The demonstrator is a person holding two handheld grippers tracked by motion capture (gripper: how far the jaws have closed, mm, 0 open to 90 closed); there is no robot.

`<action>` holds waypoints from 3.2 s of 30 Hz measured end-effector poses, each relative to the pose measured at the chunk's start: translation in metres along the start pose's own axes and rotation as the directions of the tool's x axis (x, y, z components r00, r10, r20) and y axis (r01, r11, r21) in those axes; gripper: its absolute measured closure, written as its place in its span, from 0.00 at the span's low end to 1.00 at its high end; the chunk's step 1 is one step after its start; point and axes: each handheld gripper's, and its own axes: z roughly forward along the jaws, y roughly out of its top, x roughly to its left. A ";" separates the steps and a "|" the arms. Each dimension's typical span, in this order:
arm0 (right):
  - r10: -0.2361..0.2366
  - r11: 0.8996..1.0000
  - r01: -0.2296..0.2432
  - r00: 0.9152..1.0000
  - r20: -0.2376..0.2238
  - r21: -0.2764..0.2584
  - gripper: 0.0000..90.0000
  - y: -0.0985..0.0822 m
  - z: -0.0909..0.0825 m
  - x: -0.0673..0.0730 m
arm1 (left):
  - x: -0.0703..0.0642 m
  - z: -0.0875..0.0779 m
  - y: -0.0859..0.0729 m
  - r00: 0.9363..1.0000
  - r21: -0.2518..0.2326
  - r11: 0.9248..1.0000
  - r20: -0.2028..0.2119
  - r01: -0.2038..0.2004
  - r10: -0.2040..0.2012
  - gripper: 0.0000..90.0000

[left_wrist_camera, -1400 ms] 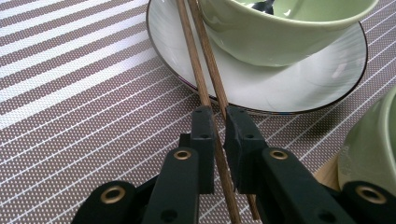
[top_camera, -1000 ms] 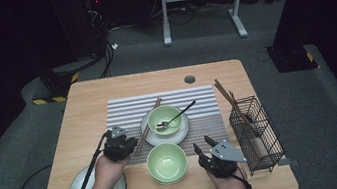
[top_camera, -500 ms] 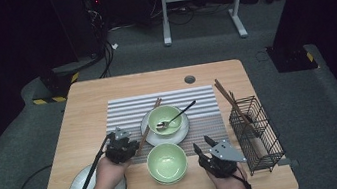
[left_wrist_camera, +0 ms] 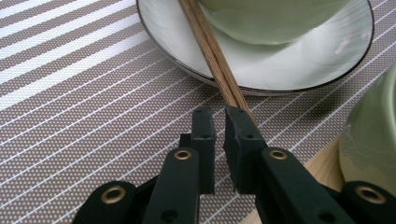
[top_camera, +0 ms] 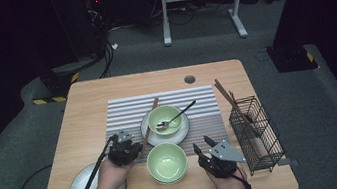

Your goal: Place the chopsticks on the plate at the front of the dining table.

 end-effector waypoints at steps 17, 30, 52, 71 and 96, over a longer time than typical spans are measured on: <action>0.000 1.000 0.000 1.000 -0.002 0.005 0.58 -0.001 0.001 0.001 | -0.009 0.000 -0.001 1.000 0.004 1.000 0.018 -0.019 0.019 0.90; 0.005 1.000 -0.005 1.000 -0.008 0.010 0.59 -0.002 0.003 0.002 | -0.015 0.001 -0.002 0.999 0.009 1.000 0.029 -0.030 0.030 0.90; 0.004 1.000 -0.004 1.000 -0.005 0.007 0.59 -0.002 0.002 0.000 | -0.019 0.002 0.000 0.998 0.014 0.999 0.031 -0.047 0.047 0.90; 0.004 1.000 -0.004 1.000 -0.005 0.007 0.59 -0.001 0.002 0.001 | -0.020 0.002 0.001 0.998 0.014 0.999 0.040 -0.049 0.049 0.90; 0.011 1.000 -0.011 1.000 0.014 0.027 0.59 -0.004 0.005 0.000 | -0.003 -0.021 -0.002 0.999 -0.041 0.999 0.038 -0.024 0.026 0.76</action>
